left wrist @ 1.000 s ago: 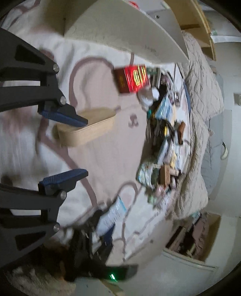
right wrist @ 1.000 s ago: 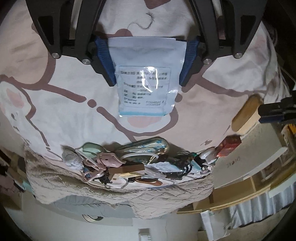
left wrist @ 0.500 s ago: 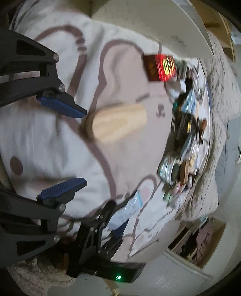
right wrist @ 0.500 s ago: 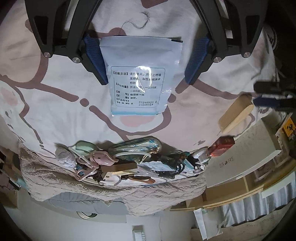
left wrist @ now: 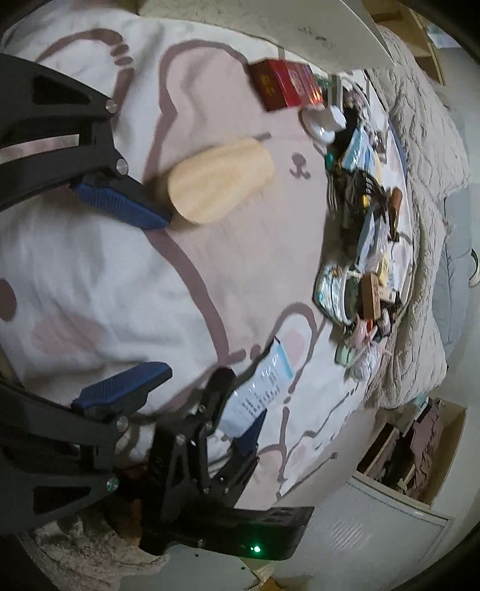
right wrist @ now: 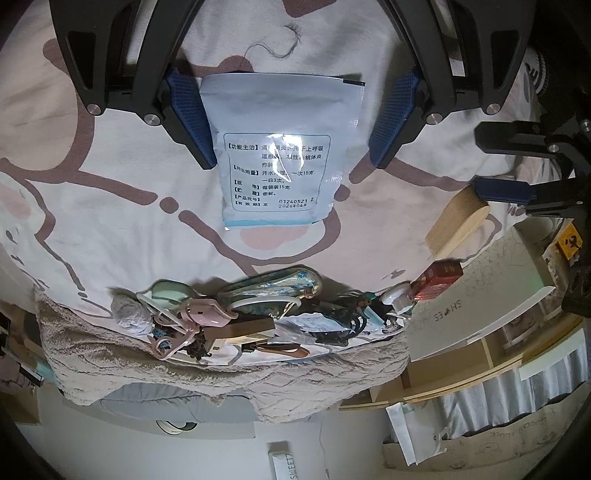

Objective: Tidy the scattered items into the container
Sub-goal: 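Lift the white packet and the wooden oval block off the bed with both tools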

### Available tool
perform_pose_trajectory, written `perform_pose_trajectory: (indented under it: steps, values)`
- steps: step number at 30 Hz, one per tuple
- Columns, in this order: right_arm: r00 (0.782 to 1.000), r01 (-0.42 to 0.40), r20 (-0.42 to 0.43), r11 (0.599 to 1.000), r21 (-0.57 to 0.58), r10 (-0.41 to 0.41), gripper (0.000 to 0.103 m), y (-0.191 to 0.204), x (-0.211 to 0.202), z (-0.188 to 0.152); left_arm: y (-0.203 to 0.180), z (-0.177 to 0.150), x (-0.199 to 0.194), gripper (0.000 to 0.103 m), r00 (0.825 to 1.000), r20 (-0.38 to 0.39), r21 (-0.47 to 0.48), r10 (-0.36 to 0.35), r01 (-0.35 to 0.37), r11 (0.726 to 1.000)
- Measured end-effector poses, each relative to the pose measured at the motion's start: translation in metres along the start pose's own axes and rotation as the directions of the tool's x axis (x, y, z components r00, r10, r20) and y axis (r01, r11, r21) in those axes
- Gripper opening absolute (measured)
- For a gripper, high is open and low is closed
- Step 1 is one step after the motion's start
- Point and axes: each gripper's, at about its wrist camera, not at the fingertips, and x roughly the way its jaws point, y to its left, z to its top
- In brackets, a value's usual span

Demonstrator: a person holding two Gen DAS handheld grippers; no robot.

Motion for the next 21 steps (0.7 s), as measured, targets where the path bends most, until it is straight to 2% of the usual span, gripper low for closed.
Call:
perform_pose_trajectory:
  steps: [3, 8, 13, 18, 21]
  values:
    - [1.0, 0.0, 0.0, 1.0, -0.001, 0.0, 0.084, 0.0, 0.0, 0.0, 0.008, -0.005, -0.004, 0.08, 0.998, 0.003, 0.002, 0.066, -0.066, 0.998]
    - [1.0, 0.001, 0.0, 1.0, 0.0, -0.001, 0.084, 0.0, 0.0, 0.0, 0.026, -0.005, -0.004, 0.081, 0.995, 0.017, -0.032, 0.094, -0.093, 0.995]
    - [1.0, 0.002, 0.001, 1.0, -0.002, -0.002, 0.084, 0.0, 0.0, 0.0, 0.025, 0.006, 0.001, 0.082, 0.998, 0.054, -0.066, 0.016, -0.013, 0.998]
    - [1.0, 0.001, 0.0, 1.0, -0.001, -0.001, 0.085, 0.0, 0.0, 0.0, 0.011, 0.017, 0.007, 0.085, 0.996, 0.079, -0.033, -0.036, 0.039, 0.999]
    - [1.0, 0.0, 0.001, 1.0, -0.001, 0.0, 0.085, 0.001, 0.0, -0.001, 0.005, 0.021, 0.014, 0.085, 0.996, 0.063, -0.021, -0.062, 0.064, 0.998]
